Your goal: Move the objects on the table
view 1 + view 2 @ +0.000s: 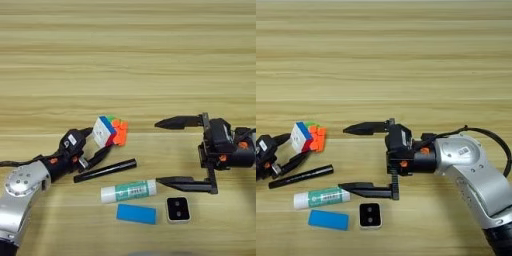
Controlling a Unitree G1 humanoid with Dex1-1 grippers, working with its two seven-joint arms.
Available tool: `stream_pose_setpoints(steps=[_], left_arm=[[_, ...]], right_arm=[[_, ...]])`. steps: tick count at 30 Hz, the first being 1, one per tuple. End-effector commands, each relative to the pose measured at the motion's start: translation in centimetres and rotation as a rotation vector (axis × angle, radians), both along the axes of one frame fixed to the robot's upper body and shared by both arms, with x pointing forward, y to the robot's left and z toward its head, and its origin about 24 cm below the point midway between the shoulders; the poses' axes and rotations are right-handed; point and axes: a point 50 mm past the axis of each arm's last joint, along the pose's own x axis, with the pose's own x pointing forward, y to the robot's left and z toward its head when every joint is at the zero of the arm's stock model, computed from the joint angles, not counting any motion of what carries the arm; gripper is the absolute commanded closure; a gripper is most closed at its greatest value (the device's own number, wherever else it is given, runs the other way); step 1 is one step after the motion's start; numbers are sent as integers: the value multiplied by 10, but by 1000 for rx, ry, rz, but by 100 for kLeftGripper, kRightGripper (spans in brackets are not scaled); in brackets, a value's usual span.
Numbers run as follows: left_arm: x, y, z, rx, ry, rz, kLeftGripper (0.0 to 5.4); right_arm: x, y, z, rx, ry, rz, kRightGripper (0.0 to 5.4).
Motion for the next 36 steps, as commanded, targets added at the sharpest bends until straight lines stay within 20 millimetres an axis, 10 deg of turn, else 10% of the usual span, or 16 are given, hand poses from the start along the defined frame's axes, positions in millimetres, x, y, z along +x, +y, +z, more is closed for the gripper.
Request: stream_pose_setpoints(steps=[1,14,36], left_arm=[[1,-2,-1,9,-3,-12,213],[-1,-4,-2,22,-6,-44,213],[0,-4,-2,29,3,-39,2]], right_arm=[[0,-2,4,0,-25,-2,0],[1,-2,4,-4,-27,3,0],[1,-2,3,-5,-27,8,0]])
